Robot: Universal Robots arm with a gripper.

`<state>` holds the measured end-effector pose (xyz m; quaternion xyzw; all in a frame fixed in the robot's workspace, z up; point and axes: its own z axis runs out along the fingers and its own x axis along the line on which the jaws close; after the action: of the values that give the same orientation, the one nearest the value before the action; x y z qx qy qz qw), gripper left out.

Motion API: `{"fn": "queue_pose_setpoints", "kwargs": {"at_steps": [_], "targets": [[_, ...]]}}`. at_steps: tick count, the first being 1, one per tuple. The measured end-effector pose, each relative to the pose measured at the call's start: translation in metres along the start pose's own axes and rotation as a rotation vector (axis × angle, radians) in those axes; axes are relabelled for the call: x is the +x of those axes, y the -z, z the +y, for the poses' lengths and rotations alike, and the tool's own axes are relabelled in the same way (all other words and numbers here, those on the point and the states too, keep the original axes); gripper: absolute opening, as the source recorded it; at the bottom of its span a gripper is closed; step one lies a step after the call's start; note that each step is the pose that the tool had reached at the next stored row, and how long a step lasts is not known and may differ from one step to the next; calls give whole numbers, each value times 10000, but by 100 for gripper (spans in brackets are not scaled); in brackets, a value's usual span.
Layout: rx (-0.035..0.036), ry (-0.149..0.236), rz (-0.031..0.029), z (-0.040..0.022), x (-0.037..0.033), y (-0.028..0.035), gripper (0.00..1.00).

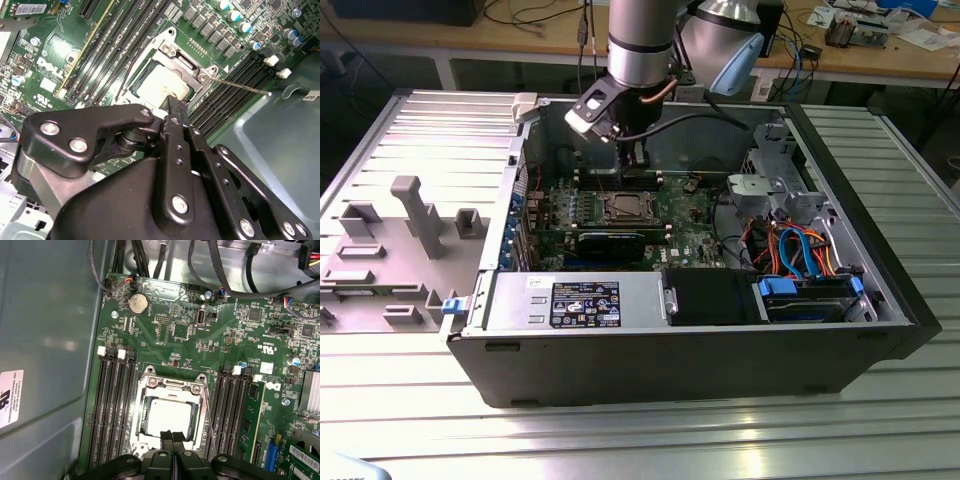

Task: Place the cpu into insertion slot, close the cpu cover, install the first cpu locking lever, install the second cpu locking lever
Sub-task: 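Install the first cpu locking lever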

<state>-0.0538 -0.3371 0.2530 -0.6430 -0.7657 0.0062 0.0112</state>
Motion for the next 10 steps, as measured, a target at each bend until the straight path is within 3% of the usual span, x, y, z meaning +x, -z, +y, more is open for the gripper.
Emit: {"fn": "queue_pose_setpoints", "kwargs": {"at_steps": [10], "targets": [[6, 688, -16, 0, 0, 0, 11]]}}
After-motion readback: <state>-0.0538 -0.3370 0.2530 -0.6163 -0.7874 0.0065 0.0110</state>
